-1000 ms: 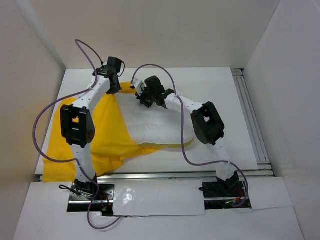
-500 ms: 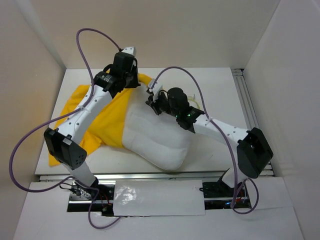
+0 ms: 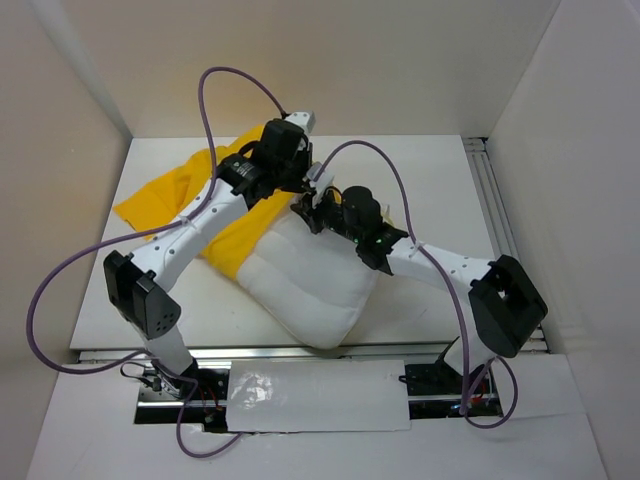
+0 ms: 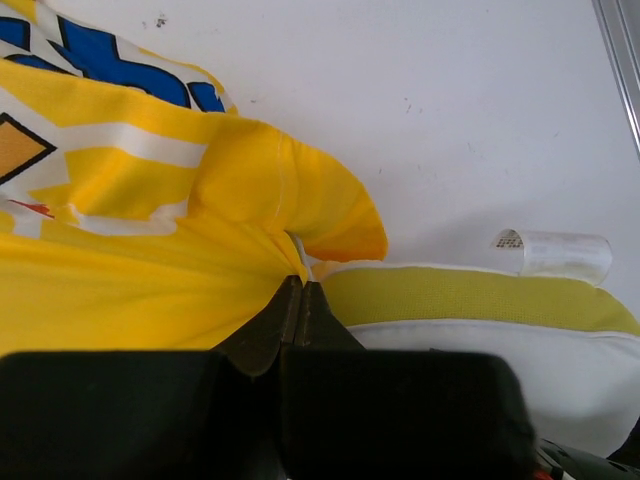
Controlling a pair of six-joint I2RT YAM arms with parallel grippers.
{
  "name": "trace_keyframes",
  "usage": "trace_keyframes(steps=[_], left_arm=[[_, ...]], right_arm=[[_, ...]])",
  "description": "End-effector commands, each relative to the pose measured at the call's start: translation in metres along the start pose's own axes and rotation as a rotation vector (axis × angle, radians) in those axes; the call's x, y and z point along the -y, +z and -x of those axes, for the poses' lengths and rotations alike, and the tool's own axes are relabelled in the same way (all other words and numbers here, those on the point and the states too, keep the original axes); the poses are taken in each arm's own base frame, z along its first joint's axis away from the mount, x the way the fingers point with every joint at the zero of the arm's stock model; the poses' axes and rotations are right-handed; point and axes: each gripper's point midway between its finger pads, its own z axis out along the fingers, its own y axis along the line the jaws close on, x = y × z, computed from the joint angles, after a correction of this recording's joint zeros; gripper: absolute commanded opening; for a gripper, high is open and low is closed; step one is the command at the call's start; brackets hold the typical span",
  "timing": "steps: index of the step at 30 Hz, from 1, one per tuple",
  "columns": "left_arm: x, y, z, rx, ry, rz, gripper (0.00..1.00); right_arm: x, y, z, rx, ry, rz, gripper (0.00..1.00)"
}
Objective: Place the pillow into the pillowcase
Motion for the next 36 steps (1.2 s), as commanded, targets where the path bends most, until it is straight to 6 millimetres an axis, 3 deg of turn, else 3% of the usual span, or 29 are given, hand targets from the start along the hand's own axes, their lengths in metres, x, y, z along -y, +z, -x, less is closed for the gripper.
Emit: trace_keyframes(steps=[1,4,6,8,9,11,13,14,16,19,21,24,30,33,36], left_arm=[[0.091,-0.012,-0.018,-0.048,0.008,-0.296,0.00],[0.088,0.003,-0.034,-0.094,0.022,-0.285,0.00],[0.086,0.009,-0.042,-0.126,0.025,-0.270,0.00],[0.079,0.020,-0.047,-0.138,0.036,-0.227,0.00],[0.074,0.024,-0.042,-0.123,0.025,-0.182,0.00],[0.064,0.029,-0.046,-0.143,0.020,-0.123,0.00],[0.055,0.034,-0.045,-0.141,0.007,-0.081,0.00],[0.048,0.035,-0.042,-0.133,0.001,-0.061,0.00],[0.046,0.034,-0.041,-0.127,-0.007,-0.048,0.00],[0.039,0.025,-0.032,-0.092,-0.025,-0.031,0.00],[0.036,0.021,-0.022,-0.060,-0.034,-0.027,0.00],[0.036,0.018,-0.020,-0.049,-0.027,-0.032,0.00],[0.041,0.017,-0.012,-0.030,-0.031,-0.052,0.00],[0.045,0.018,-0.013,-0.038,-0.031,-0.070,0.00],[0.046,0.018,-0.013,-0.042,-0.031,-0.078,0.00]], right_arm=[[-0.007,0.002,0.064,0.245,-0.039,0.022,0.00],[0.004,0.003,0.044,0.185,-0.028,0.002,0.00],[0.012,0.004,0.033,0.131,-0.015,-0.042,0.23],[0.016,-0.002,0.033,0.108,0.000,-0.073,0.32],[0.022,-0.007,0.020,0.057,0.023,-0.116,0.46],[0.025,-0.016,0.007,-0.007,0.031,-0.148,0.57],[0.031,-0.038,-0.013,-0.092,0.065,-0.214,0.71],[0.038,-0.051,-0.007,-0.092,0.080,-0.255,0.76],[0.048,-0.074,-0.031,-0.180,0.126,-0.342,0.87],[0.054,-0.107,-0.037,-0.232,0.170,-0.383,1.00],[0.055,-0.122,-0.036,-0.239,0.189,-0.377,1.00],[0.050,-0.140,-0.060,-0.306,0.259,-0.384,1.00],[0.016,-0.148,-0.092,-0.391,0.318,-0.241,1.00],[0.018,-0.151,-0.109,-0.427,0.318,-0.267,0.99],[0.036,-0.145,-0.114,-0.403,0.311,-0.352,0.99]])
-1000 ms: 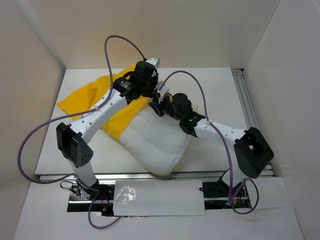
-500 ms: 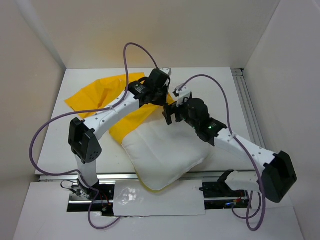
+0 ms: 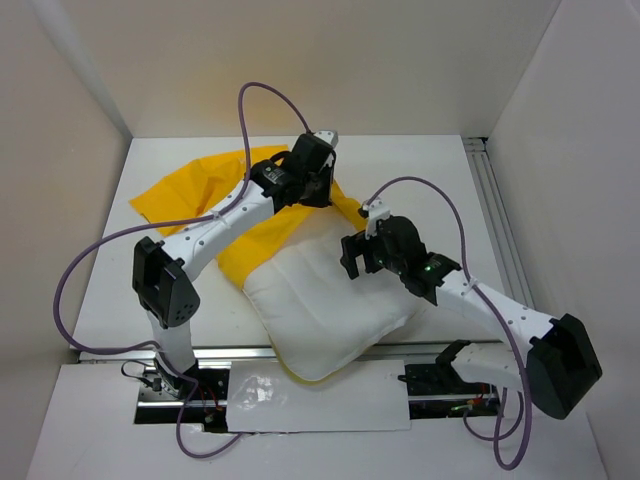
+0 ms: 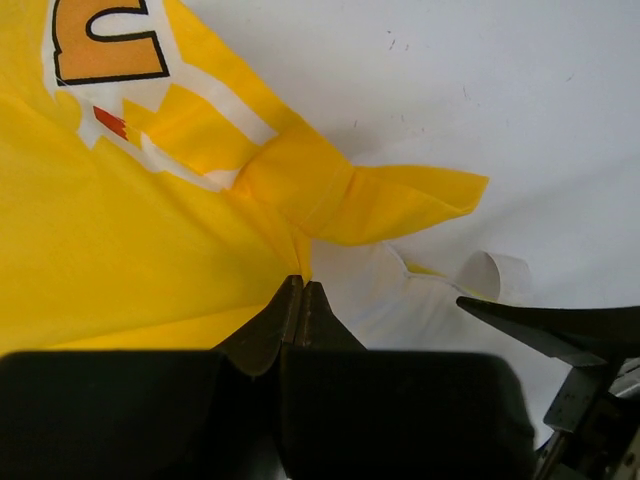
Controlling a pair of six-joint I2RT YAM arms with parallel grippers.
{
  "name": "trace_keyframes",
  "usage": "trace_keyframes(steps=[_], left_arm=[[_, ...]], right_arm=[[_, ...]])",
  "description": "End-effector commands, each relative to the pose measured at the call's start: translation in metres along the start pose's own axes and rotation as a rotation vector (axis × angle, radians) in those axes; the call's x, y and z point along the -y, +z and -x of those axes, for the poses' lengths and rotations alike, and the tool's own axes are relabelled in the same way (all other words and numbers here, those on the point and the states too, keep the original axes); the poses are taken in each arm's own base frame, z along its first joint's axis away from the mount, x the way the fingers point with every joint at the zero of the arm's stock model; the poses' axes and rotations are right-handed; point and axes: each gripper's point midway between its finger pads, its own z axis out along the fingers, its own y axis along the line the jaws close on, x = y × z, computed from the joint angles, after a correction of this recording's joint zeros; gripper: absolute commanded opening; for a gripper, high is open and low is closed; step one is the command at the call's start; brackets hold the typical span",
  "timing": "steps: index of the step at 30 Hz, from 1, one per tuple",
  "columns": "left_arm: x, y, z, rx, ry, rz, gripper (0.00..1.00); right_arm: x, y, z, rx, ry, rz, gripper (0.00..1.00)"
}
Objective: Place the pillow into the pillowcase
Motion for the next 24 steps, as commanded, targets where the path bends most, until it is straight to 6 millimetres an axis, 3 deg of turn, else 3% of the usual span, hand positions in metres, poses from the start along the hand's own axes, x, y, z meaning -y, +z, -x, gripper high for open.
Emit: trace_keyframes(steps=[1,3,6,7,10,11,12,14,15,17,18,20,21,24], left_arm=[[0.021,-0.025,0.030,0.093,-0.014,-0.090,0.00],[0.019,-0.020,0.021,0.068,-0.011,-0.088,0.00],[0.024,-0.023,0.023,0.078,-0.012,-0.118,0.00],[0.024,-0.023,0.023,0.079,0.000,-0.118,0.00],[0.024,-0.027,0.025,0.088,0.012,-0.121,0.00],[0.024,-0.027,0.025,0.088,0.012,-0.121,0.00],[0.022,-0.026,0.026,0.092,0.020,-0.113,0.00],[0.023,-0.030,0.028,0.100,0.019,-0.116,0.00],[0.024,-0.033,0.033,0.113,0.027,-0.122,0.00],[0.021,-0.030,0.036,0.125,0.025,-0.097,0.00],[0.021,-0.026,0.036,0.121,0.036,-0.094,0.00],[0.015,-0.023,0.042,0.137,0.033,-0.052,0.00],[0.014,-0.017,0.045,0.144,0.032,-0.036,0.00],[0.009,-0.010,0.051,0.139,0.009,-0.001,0.00]], right_arm=[[0.012,0.009,0.011,0.048,0.024,-0.064,0.99],[0.013,0.018,0.024,0.090,0.001,-0.068,0.99],[0.017,0.032,0.034,0.128,-0.035,-0.051,1.00],[0.021,0.042,0.025,0.099,-0.043,-0.053,1.00],[0.029,0.055,0.024,0.073,-0.038,-0.039,1.00],[0.028,0.063,0.024,0.072,-0.038,-0.029,0.96],[0.031,0.067,0.024,0.074,-0.018,-0.027,0.85],[0.030,0.071,0.028,0.093,-0.012,0.012,0.49],[0.022,0.071,0.037,0.129,-0.019,0.054,0.00],[0.014,0.068,0.051,0.173,-0.047,0.097,0.00],[0.002,0.058,0.069,0.234,-0.079,0.140,0.00],[-0.011,0.043,0.082,0.302,-0.133,0.165,0.00],[-0.016,0.021,0.106,0.401,-0.160,0.178,0.00],[-0.036,-0.014,0.120,0.486,-0.237,0.241,0.00]])
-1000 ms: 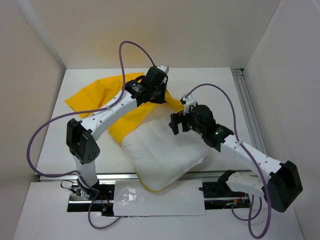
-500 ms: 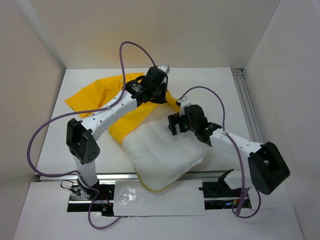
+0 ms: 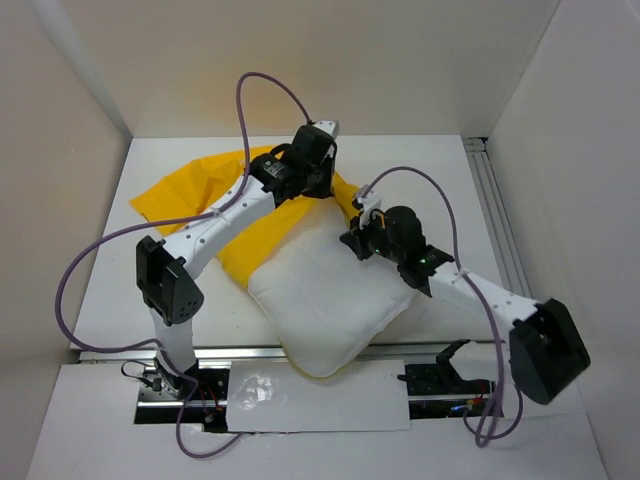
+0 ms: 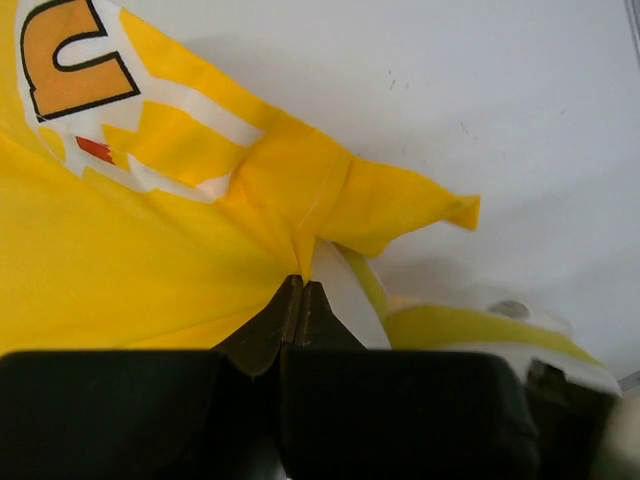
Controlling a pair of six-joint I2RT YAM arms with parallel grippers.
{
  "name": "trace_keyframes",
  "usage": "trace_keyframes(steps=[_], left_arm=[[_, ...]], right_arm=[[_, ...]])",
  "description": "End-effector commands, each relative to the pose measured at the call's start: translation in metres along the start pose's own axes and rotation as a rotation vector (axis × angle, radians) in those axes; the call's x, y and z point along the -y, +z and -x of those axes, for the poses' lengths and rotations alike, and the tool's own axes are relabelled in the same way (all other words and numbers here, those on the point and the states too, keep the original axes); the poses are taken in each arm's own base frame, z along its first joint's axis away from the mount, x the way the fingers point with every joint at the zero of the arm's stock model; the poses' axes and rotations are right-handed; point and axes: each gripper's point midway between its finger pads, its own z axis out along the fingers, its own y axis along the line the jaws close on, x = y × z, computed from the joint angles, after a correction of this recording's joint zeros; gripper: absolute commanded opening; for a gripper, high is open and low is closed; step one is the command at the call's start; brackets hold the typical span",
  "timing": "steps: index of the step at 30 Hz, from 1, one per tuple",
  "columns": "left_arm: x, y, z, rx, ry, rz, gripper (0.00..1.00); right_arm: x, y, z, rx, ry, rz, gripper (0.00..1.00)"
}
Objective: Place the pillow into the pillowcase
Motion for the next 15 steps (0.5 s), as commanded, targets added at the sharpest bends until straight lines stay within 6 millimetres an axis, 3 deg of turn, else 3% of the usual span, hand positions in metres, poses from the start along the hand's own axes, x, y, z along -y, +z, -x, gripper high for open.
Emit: trace_keyframes(steps=[1,6,8,10,13,14,15], left_arm=[[0.013,-0.010,0.044,0.115,-0.018,-0.023,0.00],[0.038,-0.006,0.058,0.121,-0.029,-0.124,0.00],[0.056,-0.010,0.056,0.100,-0.023,-0.224,0.00],[0.072,-0.015,0.047,0.090,0.004,-0.287,0.00],[0.095,-0.012,0.014,0.038,0.065,-0.384,0.00],[0.110,-0.022,0.002,0.028,0.099,-0.445,0.00],[0.108,-0.009,-0.035,-0.053,0.121,-0.486,0.00]], right_arm=[[-0.035,-0.042,0.104,0.357,-0.165,0.119,0.00],[-0.056,-0.045,0.099,0.346,-0.206,0.179,0.00],[-0.043,-0.033,0.095,0.330,-0.192,0.115,0.00],[-0.031,-0.022,0.105,0.355,-0.185,0.049,0.00],[-0.012,-0.014,0.121,0.406,-0.184,-0.056,0.00],[-0.009,-0.007,0.121,0.406,-0.182,-0.069,0.00],[0.003,-0.004,0.122,0.401,-0.185,-0.109,0.00]])
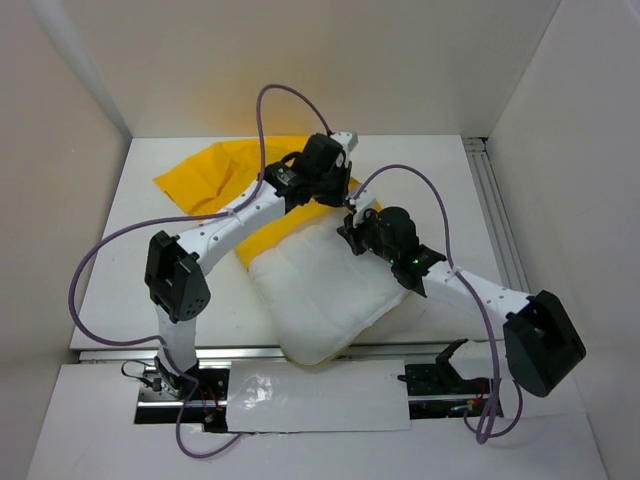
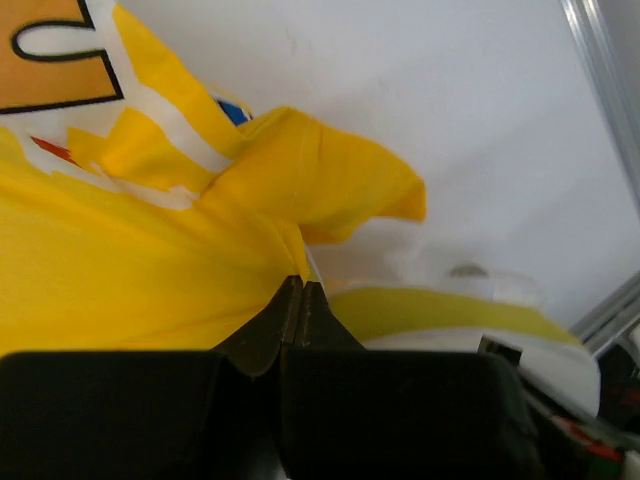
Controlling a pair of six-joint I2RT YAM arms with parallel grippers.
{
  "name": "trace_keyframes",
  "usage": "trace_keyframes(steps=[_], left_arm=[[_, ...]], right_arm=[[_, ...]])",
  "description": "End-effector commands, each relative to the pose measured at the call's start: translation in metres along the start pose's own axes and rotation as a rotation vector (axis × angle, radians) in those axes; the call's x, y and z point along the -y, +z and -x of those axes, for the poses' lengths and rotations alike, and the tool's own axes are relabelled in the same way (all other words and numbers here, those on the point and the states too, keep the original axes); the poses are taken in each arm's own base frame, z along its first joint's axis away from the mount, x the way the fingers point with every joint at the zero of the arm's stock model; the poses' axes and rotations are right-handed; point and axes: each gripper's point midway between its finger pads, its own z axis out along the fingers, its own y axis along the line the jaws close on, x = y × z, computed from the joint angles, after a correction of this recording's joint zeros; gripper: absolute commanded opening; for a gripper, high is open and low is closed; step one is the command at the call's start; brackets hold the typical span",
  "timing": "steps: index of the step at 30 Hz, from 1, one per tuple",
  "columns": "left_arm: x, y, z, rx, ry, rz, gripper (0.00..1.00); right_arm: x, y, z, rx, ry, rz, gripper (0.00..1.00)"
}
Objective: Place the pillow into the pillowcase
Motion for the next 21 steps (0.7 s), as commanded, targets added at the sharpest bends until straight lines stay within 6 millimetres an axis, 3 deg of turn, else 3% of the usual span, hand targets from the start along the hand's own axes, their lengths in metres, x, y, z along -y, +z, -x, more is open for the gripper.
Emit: trace_keyframes(steps=[1,2,4,11,14,15,17,18,20,21], left_arm=[[0.080,-0.006,-0.039,-0.030,0.085,-0.348,0.00],[0.081,-0.006,-0.049,-0.050,0.076,-0.370,0.00],[0.077,0.005,-0.079,-0.131,0.047,-0.386,0.00],[0.117,0.001,-0.112,-0.208,0.111,-0.519,0.00],[0.104,0.012,-0.120,-0.239,0.092,-0.435,0.03],[0.103,0.009,-0.107,-0.215,0.084,-0.403,0.23],[0.083,0.016,-0.109,-0.241,0.081,-0.271,0.44],[0.080,0.013,-0.094,-0.211,0.076,-0.247,0.53],[0.072,0.003,-0.077,-0.173,0.072,-0.205,0.77],[0.065,-0.003,-0.069,-0.160,0.062,-0.196,0.96]], right_arm=[[0.027,0.011,0.090,0.274,-0.050,-0.114,0.00],[0.031,0.018,0.078,0.243,-0.055,-0.121,0.00],[0.043,0.021,0.076,0.234,-0.039,-0.145,0.00],[0.051,0.018,0.056,0.253,0.007,-0.156,0.00],[0.061,0.012,0.052,0.234,0.025,-0.194,0.00],[0.063,0.009,0.046,0.195,0.031,-0.210,0.09],[0.063,0.006,0.029,0.113,0.067,-0.222,0.24],[0.066,0.002,0.030,0.094,0.093,-0.248,0.46],[0.074,-0.004,0.029,0.046,0.150,-0.306,0.61],[0.078,-0.009,0.011,-0.029,0.180,-0.337,0.67]])
